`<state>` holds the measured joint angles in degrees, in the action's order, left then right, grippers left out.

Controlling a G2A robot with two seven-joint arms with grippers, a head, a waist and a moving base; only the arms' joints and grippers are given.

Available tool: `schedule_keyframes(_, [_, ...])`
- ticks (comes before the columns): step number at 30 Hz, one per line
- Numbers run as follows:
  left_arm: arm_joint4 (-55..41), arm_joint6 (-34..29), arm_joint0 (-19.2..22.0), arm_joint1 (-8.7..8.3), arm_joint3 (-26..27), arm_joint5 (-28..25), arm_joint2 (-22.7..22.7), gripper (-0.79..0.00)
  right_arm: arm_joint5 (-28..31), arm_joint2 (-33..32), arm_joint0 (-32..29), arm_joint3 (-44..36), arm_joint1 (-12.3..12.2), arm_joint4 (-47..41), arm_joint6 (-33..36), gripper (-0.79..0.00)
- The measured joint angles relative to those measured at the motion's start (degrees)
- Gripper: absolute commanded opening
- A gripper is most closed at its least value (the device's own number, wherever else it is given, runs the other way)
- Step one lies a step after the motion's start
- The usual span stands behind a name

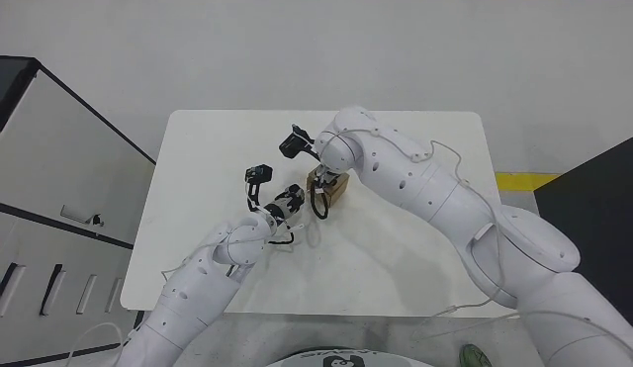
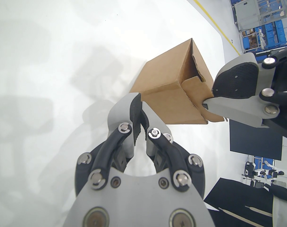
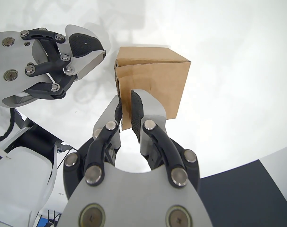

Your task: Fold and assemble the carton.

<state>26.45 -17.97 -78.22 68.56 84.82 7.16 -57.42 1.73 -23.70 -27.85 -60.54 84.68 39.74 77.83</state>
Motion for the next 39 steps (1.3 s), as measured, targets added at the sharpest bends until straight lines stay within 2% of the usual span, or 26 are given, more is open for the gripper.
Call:
schedule_keyframes(3, [0.0,0.0,0.0,0.0,0.0,0.0,0.0,-0.785,0.2,-0.2,-0.1,0.4,0.2,0.2,0.0,-0.723])
schedule_keyframes(10, [0.0,0.0,0.0,0.0,0.0,0.0,0.0,-0.785,1.4,-0.6,-0.3,2.2,0.9,-0.3,0.0,-0.64])
schedule_keyframes(15, [0.0,0.0,0.0,0.0,0.0,0.0,0.0,-0.785,2.1,-1.0,-0.4,3.8,1.4,-0.8,-0.2,-0.628])
schedule_keyframes(21, [0.0,0.0,0.0,0.0,0.0,0.0,0.0,-0.785,2.9,-1.7,-0.4,5.7,1.9,-2.1,-0.4,-0.502])
schedule_keyframes(27, [0.0,0.0,0.0,0.0,0.0,0.0,0.0,-0.785,3.8,-4.0,-0.3,7.6,1.9,-5.0,-1.3,-0.486])
schedule_keyframes(28, [0.0,0.0,0.0,0.0,0.0,0.0,0.0,-0.785,4.0,-4.5,-0.3,7.8,1.9,-5.5,-1.4,-0.493])
schedule_keyframes(31, [0.0,0.0,0.0,0.0,0.0,0.0,0.0,-0.785,4.4,-5.9,-0.4,8.2,1.6,-6.8,-1.8,-0.585])
schedule_keyframes(33, [0.0,0.0,0.0,0.0,0.0,0.0,0.0,-0.785,4.6,-6.8,-0.5,8.4,1.3,-7.7,-1.9,-0.785])
schedule_keyframes(39, [0.0,0.0,0.0,0.0,0.0,0.0,0.0,-0.785,4.8,-8.6,-1.3,8.8,0.7,-8.7,-1.6,-0.785])
